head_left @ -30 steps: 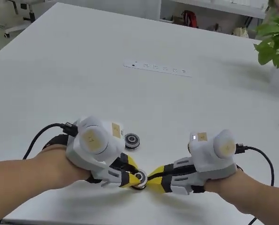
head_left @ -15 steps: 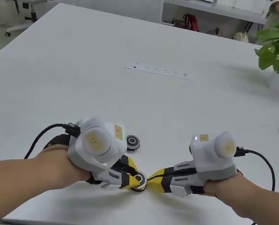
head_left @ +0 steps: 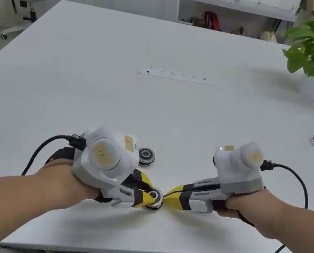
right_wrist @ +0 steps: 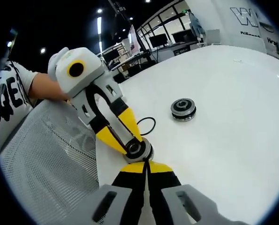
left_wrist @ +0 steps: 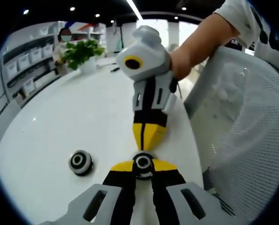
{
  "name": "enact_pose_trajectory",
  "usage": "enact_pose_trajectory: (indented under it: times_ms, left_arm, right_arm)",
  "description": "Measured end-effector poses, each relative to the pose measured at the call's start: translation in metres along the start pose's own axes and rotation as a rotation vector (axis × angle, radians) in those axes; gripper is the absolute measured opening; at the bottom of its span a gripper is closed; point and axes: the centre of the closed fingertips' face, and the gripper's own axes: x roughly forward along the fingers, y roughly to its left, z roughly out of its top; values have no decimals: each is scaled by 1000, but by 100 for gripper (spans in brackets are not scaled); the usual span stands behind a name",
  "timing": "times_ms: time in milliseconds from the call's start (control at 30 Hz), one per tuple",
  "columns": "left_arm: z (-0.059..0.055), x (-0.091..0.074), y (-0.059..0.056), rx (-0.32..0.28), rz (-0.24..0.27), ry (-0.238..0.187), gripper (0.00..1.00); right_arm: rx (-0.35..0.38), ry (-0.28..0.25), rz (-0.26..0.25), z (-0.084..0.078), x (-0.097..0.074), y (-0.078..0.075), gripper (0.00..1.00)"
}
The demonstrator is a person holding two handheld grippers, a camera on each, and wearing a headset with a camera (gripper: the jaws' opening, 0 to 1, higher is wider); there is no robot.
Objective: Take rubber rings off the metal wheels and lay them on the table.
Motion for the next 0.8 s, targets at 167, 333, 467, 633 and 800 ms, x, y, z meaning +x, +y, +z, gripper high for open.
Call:
enact_pose_trajectory:
  times_ms: [167, 333, 467, 633, 800]
  left_arm:
    - [0, 0, 1, -4, 5, -1, 12]
    - [0, 1, 1, -12, 9, 0, 12]
    - [1, 1, 1, -17, 12, -1, 12]
    - [1, 2, 2, -25, 13, 2, 12]
    - [1, 2, 2, -27, 15, 6, 12]
  right_arm:
    - [90, -35, 12, 1, -2, -1, 0]
    - [159, -81, 26, 5, -6, -3, 0]
    - [197, -101, 38, 6, -6, -2, 0]
    - [221, -126, 47, 10, -7, -2, 0]
    - [225, -129, 50, 11, -8, 0, 0]
